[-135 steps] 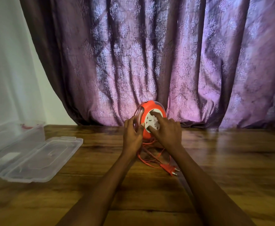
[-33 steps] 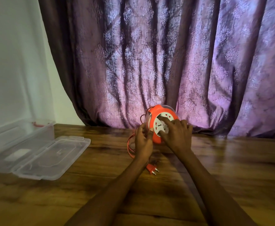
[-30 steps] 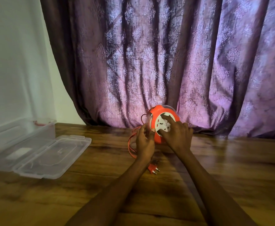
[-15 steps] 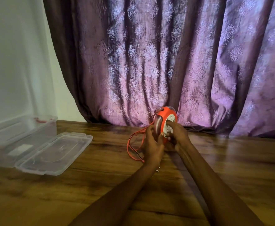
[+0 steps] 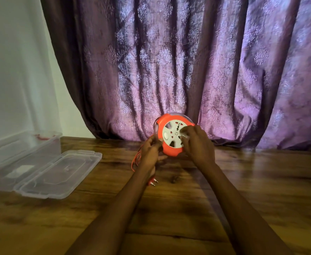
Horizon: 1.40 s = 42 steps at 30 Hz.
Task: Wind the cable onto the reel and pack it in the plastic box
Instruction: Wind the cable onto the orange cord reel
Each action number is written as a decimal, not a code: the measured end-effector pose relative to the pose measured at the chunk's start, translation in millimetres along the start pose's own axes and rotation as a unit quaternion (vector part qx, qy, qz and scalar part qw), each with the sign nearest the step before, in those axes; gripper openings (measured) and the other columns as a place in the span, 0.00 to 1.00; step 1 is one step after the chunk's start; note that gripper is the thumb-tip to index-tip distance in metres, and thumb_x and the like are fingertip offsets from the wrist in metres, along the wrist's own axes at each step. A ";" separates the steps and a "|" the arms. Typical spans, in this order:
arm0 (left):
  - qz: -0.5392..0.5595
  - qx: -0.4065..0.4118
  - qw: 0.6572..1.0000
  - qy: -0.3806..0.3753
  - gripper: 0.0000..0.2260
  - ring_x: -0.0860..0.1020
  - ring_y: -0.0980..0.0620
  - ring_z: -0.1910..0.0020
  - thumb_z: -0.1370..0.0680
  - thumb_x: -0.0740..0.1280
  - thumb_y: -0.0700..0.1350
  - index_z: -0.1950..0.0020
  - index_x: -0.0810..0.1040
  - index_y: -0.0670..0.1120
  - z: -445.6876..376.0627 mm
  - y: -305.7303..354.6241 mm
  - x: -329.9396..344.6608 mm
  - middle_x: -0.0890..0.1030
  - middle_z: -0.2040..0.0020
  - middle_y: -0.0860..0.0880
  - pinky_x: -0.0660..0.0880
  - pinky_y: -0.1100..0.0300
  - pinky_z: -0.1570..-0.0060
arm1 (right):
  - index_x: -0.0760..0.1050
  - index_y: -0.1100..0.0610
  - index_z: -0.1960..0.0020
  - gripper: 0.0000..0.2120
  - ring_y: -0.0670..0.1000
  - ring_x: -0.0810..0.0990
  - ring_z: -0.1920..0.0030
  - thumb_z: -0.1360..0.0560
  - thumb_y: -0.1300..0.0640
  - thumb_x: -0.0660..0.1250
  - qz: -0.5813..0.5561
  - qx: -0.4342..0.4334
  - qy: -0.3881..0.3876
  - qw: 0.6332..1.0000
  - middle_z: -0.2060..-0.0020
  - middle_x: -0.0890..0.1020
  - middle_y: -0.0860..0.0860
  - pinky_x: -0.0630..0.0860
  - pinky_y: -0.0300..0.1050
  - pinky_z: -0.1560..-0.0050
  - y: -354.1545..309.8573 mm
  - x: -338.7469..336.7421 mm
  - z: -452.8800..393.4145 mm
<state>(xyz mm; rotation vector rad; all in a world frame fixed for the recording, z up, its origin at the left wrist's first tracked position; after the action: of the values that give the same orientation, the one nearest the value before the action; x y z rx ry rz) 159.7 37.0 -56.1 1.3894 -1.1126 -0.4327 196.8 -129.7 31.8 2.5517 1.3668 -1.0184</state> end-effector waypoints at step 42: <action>-0.085 0.144 0.986 -0.005 0.15 0.78 0.44 0.45 0.22 0.68 0.36 0.38 0.71 0.47 7.7 -7.1 25.6 0.80 0.44 0.43 0.78 0.48 0.44 | 0.69 0.33 0.36 0.32 0.58 0.79 0.42 0.40 0.34 0.67 -0.129 0.248 -0.028 0.960 0.45 0.84 0.49 0.74 0.55 0.40 46.1 24.3 14.4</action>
<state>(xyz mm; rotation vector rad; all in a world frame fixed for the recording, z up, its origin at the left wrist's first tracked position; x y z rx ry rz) 167.9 10.5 -54.8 1.7464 -1.0994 -0.4128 233.9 -145.2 -4.4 2.6800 1.6354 -1.6531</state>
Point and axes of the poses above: each hand's wrist, its own z-axis away from the middle knuckle, its own x-axis out of the palm, y = z × x, the point moved 10 cm from there along -z, towards the middle knuckle
